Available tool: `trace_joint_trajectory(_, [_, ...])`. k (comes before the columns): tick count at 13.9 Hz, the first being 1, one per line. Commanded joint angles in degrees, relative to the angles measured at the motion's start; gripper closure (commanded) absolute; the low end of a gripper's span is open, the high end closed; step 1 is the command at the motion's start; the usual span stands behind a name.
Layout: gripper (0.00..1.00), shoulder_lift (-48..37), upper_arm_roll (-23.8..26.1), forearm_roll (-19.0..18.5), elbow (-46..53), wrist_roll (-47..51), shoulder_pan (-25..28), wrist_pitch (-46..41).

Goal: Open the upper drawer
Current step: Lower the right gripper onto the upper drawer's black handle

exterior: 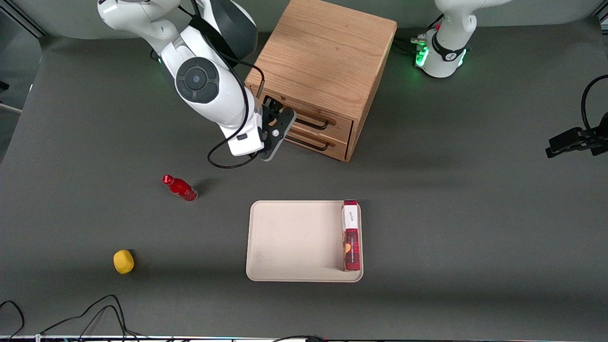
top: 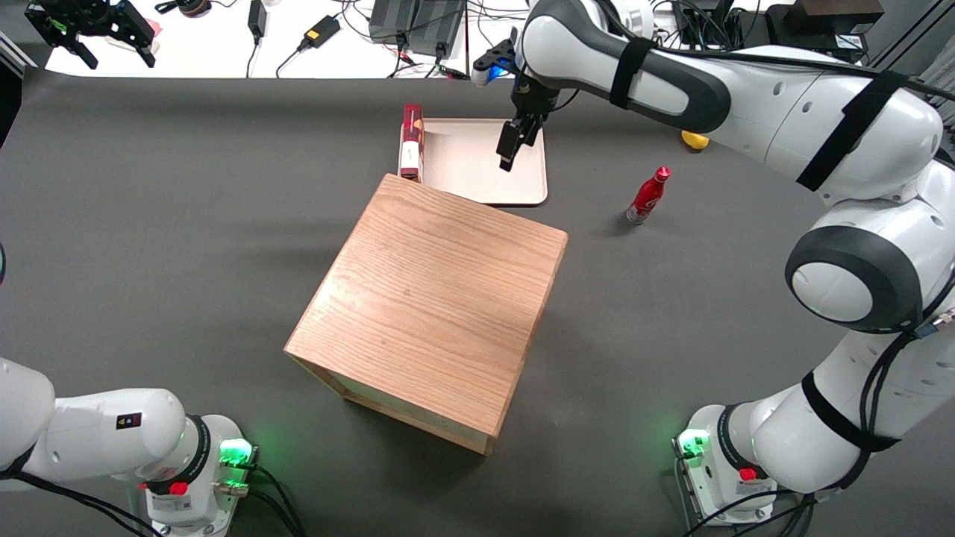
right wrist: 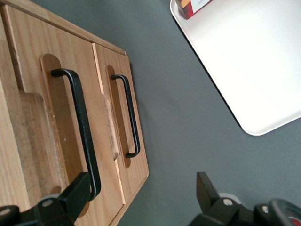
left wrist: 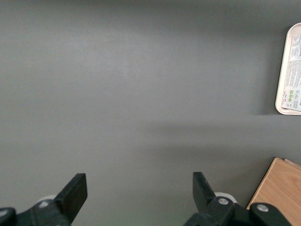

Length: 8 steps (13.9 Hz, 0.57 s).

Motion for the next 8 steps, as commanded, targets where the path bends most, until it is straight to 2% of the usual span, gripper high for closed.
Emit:
trace_joint_trajectory(1, [0.00,0.2,-0.2,-0.9,-0.1,0.4,2.1,1.1])
trace_joint_trajectory(8, [0.00,2.0,-0.2,-2.3,-2.2,1.8,4.4,5.1])
